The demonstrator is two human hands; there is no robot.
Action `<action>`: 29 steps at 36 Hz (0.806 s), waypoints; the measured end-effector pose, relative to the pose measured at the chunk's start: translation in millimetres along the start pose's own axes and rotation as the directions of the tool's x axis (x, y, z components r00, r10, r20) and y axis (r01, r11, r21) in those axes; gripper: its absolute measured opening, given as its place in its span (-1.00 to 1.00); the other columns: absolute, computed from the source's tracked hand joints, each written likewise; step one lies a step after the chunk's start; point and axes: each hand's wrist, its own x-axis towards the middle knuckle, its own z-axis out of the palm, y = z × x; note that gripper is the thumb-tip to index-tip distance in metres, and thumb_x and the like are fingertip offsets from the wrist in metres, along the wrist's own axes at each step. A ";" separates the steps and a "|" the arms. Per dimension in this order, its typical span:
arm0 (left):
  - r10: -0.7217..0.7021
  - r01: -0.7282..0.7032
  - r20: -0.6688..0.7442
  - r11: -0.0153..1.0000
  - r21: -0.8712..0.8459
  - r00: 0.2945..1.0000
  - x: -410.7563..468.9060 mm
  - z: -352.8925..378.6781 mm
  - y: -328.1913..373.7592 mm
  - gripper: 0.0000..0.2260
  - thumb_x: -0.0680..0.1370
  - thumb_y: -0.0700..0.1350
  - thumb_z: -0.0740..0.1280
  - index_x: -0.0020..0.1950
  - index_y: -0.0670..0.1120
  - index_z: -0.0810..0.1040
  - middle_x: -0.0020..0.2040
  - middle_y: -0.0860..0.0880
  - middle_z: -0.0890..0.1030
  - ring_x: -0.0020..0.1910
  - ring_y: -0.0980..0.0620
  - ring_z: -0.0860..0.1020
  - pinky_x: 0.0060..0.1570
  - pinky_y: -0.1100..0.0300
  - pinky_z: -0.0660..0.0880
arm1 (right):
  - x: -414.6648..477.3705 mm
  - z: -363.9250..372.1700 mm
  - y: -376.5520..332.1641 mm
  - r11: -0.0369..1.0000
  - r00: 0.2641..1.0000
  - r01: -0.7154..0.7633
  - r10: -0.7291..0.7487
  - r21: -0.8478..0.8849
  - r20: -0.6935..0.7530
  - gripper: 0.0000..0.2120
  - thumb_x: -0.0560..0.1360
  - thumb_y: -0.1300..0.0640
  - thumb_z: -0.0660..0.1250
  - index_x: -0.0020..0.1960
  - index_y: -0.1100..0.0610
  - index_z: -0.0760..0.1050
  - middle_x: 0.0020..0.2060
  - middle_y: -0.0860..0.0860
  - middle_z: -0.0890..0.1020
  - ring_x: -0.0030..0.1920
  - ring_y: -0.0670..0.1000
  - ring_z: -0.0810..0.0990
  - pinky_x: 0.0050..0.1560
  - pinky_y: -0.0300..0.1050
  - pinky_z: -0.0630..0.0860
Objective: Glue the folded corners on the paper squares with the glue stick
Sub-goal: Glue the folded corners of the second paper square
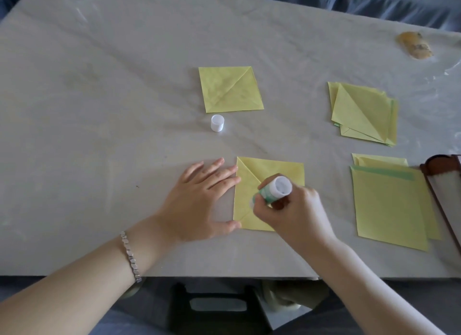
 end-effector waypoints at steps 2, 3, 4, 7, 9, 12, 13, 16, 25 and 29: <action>0.002 -0.002 0.006 1.000 0.003 1.000 0.3 -0.2 -0.4 -0.29 0.33 0.34 0.20 0.34 -0.06 0.48 0.42 0.03 0.40 0.45 0.02 0.25 0.37 0.02 0.10 | -1.0 7.4 -0.2 0.999 0.998 0.013 -0.015 0.032 0.056 -0.86 0.31 0.15 0.43 -0.28 0.16 0.48 -0.57 -0.07 0.37 -0.46 -0.02 0.37 -0.42 -0.02 0.41; 0.004 -0.004 0.008 1.000 0.008 1.000 0.6 -0.2 -0.6 -0.29 0.33 0.34 0.20 0.34 -0.06 0.48 0.42 0.03 0.40 0.45 0.02 0.25 0.37 0.02 0.10 | -1.9 10.4 -0.4 0.999 0.997 0.019 -0.022 0.043 0.075 -0.86 0.31 0.14 0.42 -0.29 0.15 0.47 -0.57 -0.07 0.37 -0.47 -0.03 0.35 -0.43 0.00 0.41; 0.005 -0.005 0.009 1.000 0.010 1.000 0.7 -0.3 -0.6 -0.29 0.33 0.34 0.20 0.34 -0.06 0.48 0.42 0.03 0.40 0.45 0.01 0.26 0.38 0.02 0.10 | -3.0 12.7 -0.4 0.999 0.996 0.023 -0.027 0.049 0.084 -0.86 0.30 0.10 0.39 -0.29 0.14 0.47 -0.56 -0.07 0.37 -0.48 -0.04 0.34 -0.45 -0.02 0.40; 0.008 -0.008 0.009 1.000 0.008 1.000 0.7 -0.5 -0.5 -0.30 0.33 0.32 0.19 0.34 -0.07 0.49 0.41 0.02 0.41 0.44 0.00 0.28 0.37 0.01 0.12 | -4.7 17.3 1.2 0.999 0.995 0.041 -0.044 0.036 0.085 -0.85 0.27 0.01 0.31 -0.28 0.09 0.46 -0.57 -0.09 0.35 -0.45 -0.02 0.37 -0.46 -0.06 0.40; 0.014 -0.014 0.012 1.000 0.013 1.000 0.7 -0.9 -0.4 -0.31 0.34 0.32 0.18 0.34 -0.07 0.48 0.41 0.01 0.41 0.44 -0.01 0.28 0.37 0.00 0.13 | -5.4 18.7 2.7 0.998 0.994 0.068 -0.069 0.016 0.081 -0.86 0.26 0.00 0.31 -0.28 0.06 0.46 -0.56 -0.08 0.36 -0.41 -0.01 0.39 -0.47 -0.15 0.36; 0.022 -0.023 0.020 1.000 0.021 1.000 0.7 -0.7 -1.0 -0.31 0.35 0.33 0.17 0.34 -0.07 0.48 0.41 0.01 0.41 0.44 -0.01 0.28 0.37 0.00 0.12 | -6.7 17.5 6.6 0.992 0.993 0.112 -0.109 -0.057 0.056 -0.88 0.25 -0.01 0.32 -0.29 0.02 0.45 -0.55 -0.08 0.37 -0.35 -0.02 0.40 -0.51 -0.22 0.31; 0.023 -0.023 0.025 1.000 0.021 0.999 0.6 -0.5 -1.1 -0.30 0.36 0.34 0.17 0.34 -0.07 0.47 0.42 0.01 0.40 0.44 -0.01 0.28 0.37 0.00 0.12 | -7.4 15.9 8.3 0.990 0.992 0.117 -0.113 -0.083 0.051 -0.88 0.25 -0.01 0.32 -0.29 0.02 0.45 -0.56 -0.08 0.38 -0.34 -0.01 0.40 -0.55 -0.28 0.26; 0.022 -0.023 0.037 0.999 0.023 0.999 0.4 -0.5 -1.4 -0.30 0.38 0.37 0.16 0.35 -0.07 0.46 0.42 0.01 0.39 0.45 -0.01 0.27 0.37 0.00 0.11 | -10.1 8.0 17.6 0.989 0.995 0.096 -0.093 -0.111 0.031 -0.88 0.24 0.00 0.34 -0.29 0.01 0.46 -0.57 -0.12 0.36 -0.32 0.00 0.42 -0.54 -0.26 0.29; 0.026 -0.029 0.062 0.999 0.036 0.998 1.1 1.1 -3.9 -0.29 0.41 0.41 0.11 0.37 -0.04 0.41 0.43 0.02 0.38 0.45 0.02 0.18 0.38 0.03 0.05 | -23.1 -26.6 46.5 0.986 0.994 -0.107 0.109 -0.130 0.003 -0.88 0.28 0.16 0.46 -0.27 0.05 0.51 -0.55 -0.01 0.49 -0.48 0.04 0.42 -0.45 -0.14 0.39; 0.032 -0.034 0.063 0.999 0.031 0.998 1.0 1.3 -4.9 -0.28 0.42 0.42 0.09 0.38 -0.03 0.39 0.44 0.02 0.37 0.46 0.02 0.17 0.38 0.04 0.04 | -26.2 -35.5 53.0 0.981 0.987 -0.158 0.157 -0.111 -0.014 -0.89 0.29 0.17 0.45 -0.26 0.06 0.52 -0.52 -0.01 0.51 -0.44 0.03 0.42 -0.43 -0.13 0.41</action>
